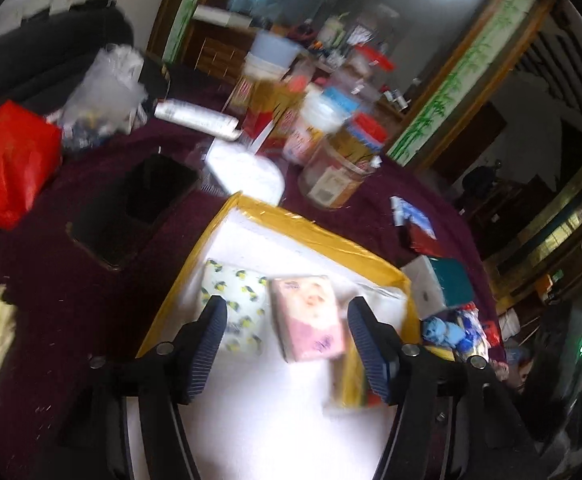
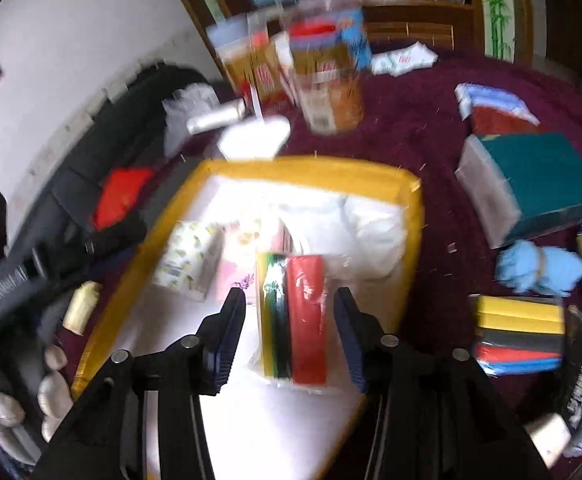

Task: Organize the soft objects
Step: 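Open both tools to release the lemon-print pack and the striped bag in the tray, then grasp the blue tissue packet on the table with the left tool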

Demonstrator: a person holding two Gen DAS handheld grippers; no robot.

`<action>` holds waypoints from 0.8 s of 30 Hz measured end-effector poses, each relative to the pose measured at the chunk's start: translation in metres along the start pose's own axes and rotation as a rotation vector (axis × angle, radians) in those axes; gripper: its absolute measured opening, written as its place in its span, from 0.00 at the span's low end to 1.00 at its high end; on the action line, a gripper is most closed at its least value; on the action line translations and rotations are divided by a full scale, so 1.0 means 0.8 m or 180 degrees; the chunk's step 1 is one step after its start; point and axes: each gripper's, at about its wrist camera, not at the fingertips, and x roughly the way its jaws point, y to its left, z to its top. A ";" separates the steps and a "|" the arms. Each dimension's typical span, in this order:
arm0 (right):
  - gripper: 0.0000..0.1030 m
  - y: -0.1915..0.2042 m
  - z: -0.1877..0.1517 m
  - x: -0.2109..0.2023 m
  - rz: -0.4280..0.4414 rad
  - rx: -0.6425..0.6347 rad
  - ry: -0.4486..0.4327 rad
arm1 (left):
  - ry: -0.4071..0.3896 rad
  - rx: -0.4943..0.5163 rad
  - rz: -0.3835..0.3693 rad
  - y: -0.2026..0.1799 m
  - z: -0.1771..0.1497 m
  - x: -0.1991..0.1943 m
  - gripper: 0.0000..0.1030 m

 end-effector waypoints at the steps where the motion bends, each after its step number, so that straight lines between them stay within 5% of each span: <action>1: 0.53 -0.008 -0.003 -0.023 0.0012 -0.0002 -0.0129 | -0.0062 0.0094 -0.0031 -0.013 -0.006 -0.014 0.68; 7: 0.86 -0.100 -0.048 -0.169 -0.0407 0.0235 -0.1116 | -0.0086 0.0806 -0.0317 -0.119 -0.060 -0.048 0.79; 10: 0.87 -0.174 -0.087 -0.214 -0.0806 0.0529 -0.1387 | 0.0216 0.1087 -0.0552 -0.171 -0.099 -0.032 0.79; 14: 0.87 -0.271 -0.134 -0.225 -0.1256 0.0941 -0.1353 | 0.0529 0.1266 -0.0582 -0.220 -0.149 0.005 0.79; 19: 0.86 -0.350 -0.188 -0.225 -0.1066 0.1578 -0.1302 | 0.0630 0.1491 -0.0299 -0.268 -0.194 0.047 0.79; 24: 0.86 -0.349 -0.193 -0.229 -0.0794 0.1625 -0.1367 | 0.0390 0.1776 0.0039 -0.298 -0.207 0.085 0.79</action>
